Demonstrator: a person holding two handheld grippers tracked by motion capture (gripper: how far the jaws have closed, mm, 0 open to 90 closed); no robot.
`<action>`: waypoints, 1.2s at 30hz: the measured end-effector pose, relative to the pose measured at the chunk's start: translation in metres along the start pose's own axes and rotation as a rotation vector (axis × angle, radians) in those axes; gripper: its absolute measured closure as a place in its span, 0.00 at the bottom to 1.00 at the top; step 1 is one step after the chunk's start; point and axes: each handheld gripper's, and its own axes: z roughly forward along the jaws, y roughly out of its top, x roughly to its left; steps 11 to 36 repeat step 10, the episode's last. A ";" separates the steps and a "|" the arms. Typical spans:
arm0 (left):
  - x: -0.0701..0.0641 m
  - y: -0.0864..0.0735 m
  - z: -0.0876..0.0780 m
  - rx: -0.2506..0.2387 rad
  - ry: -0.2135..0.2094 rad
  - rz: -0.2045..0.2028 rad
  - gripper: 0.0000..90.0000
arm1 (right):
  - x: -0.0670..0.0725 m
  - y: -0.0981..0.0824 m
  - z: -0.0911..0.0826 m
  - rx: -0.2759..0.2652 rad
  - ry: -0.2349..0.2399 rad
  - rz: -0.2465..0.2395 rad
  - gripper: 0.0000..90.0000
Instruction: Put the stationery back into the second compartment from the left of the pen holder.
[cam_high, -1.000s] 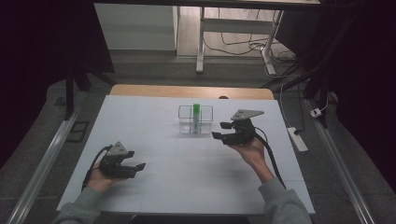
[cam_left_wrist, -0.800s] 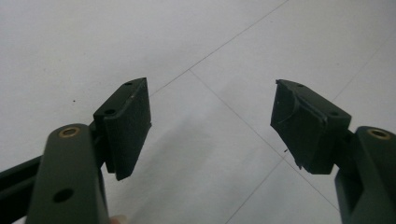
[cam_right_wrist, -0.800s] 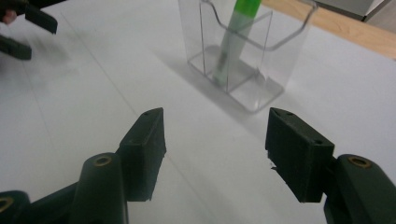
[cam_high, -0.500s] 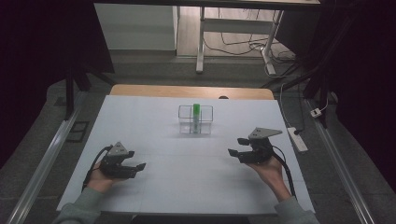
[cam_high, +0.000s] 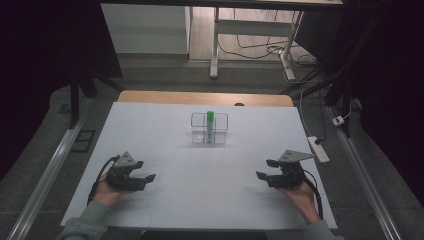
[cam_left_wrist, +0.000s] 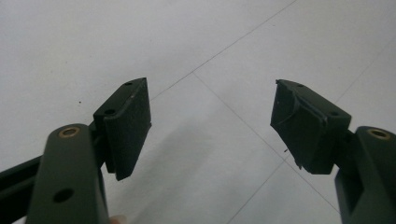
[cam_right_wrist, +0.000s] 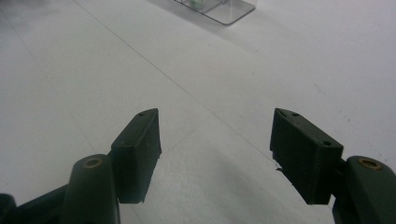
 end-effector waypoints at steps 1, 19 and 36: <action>0.000 0.000 0.000 -0.001 0.000 -0.001 0.32 | 0.000 -0.001 0.000 0.002 -0.003 0.002 0.36; 0.001 0.000 0.000 -0.003 -0.002 -0.003 0.32 | -0.001 -0.002 0.000 -0.002 -0.003 -0.005 0.36; 0.001 0.000 0.000 -0.003 -0.002 -0.003 0.32 | -0.001 -0.002 0.000 -0.002 -0.003 -0.005 0.36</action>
